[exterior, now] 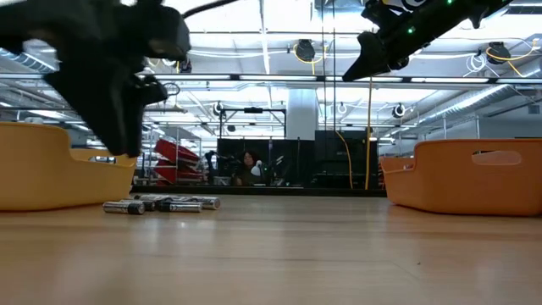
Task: Sort batteries
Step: Put the silver battery into the yellow bin
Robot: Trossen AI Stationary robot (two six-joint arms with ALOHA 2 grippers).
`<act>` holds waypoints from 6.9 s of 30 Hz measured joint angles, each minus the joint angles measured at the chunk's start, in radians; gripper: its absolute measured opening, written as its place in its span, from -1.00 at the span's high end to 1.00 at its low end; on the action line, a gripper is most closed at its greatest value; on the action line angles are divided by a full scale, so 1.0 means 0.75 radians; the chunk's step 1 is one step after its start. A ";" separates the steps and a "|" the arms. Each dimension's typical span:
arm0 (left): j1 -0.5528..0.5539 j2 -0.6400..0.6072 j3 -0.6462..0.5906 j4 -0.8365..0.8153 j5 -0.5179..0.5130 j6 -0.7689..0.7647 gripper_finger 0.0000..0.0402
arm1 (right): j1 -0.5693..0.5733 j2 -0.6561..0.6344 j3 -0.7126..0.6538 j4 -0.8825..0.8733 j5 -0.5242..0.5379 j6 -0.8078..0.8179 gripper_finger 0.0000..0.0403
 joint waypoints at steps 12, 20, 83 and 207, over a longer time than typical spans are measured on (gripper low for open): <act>-0.059 0.171 0.001 0.059 -0.111 -0.020 0.31 | 0.001 0.001 0.000 0.016 -0.069 0.023 0.61; -0.058 0.235 0.002 0.069 -0.128 0.032 0.31 | 0.001 0.001 0.000 0.007 -0.070 0.023 0.61; -0.007 -0.360 -0.302 -0.534 -0.205 -0.944 0.79 | 0.014 0.001 0.000 -0.004 -0.070 0.030 0.61; 0.047 -0.513 -0.391 -0.507 -0.201 -0.955 0.41 | 0.044 0.107 0.001 0.158 -0.070 -0.039 0.61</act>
